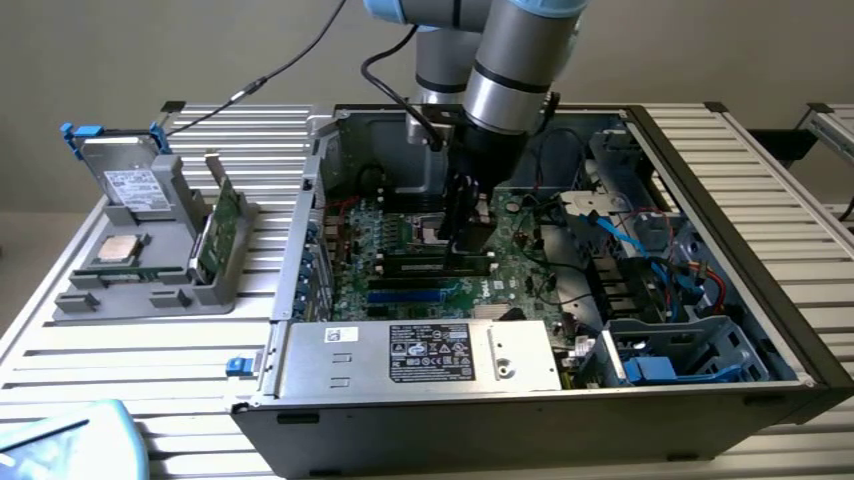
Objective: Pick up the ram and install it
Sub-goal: 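Insert the ram into the slot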
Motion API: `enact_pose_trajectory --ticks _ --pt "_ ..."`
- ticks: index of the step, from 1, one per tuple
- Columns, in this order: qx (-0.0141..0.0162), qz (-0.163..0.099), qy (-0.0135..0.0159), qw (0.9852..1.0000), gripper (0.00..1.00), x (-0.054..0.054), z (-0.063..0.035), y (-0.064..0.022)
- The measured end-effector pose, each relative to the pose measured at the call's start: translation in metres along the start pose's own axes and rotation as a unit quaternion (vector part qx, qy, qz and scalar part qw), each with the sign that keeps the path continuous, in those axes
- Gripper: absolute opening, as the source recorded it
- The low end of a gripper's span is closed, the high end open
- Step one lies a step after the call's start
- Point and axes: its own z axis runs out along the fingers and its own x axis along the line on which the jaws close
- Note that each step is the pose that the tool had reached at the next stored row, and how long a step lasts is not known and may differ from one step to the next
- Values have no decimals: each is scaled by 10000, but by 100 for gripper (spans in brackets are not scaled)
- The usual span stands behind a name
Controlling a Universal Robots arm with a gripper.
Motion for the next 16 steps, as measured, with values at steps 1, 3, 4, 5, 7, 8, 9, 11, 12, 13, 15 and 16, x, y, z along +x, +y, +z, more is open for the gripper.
enact_pose_trajectory --ticks 1,3,4,5,7,8,9,11,12,13,15,16 --pt "40 11 8 10000 52 -2 -3 1" --pt "135 28 18 9999 52 -11 -10 5" --pt "182 36 22 9998 52 -17 -14 8" --pt "229 43 25 9997 52 -22 -18 11" --pt "323 58 29 9995 52 -36 -28 17" --pt "362 65 31 9993 52 -42 -32 21" --pt "391 70 31 9992 52 -49 -35 28" --pt "419 75 31 9991 52 -61 -54 56" --pt "423 76 32 9991 52 -67 -64 72" --pt "423 77 32 9991 52 -75 -77 88" --pt "424 76 32 9991 52 -98 -97 103" --pt "423 75 32 9991 52 -111 -103 114"
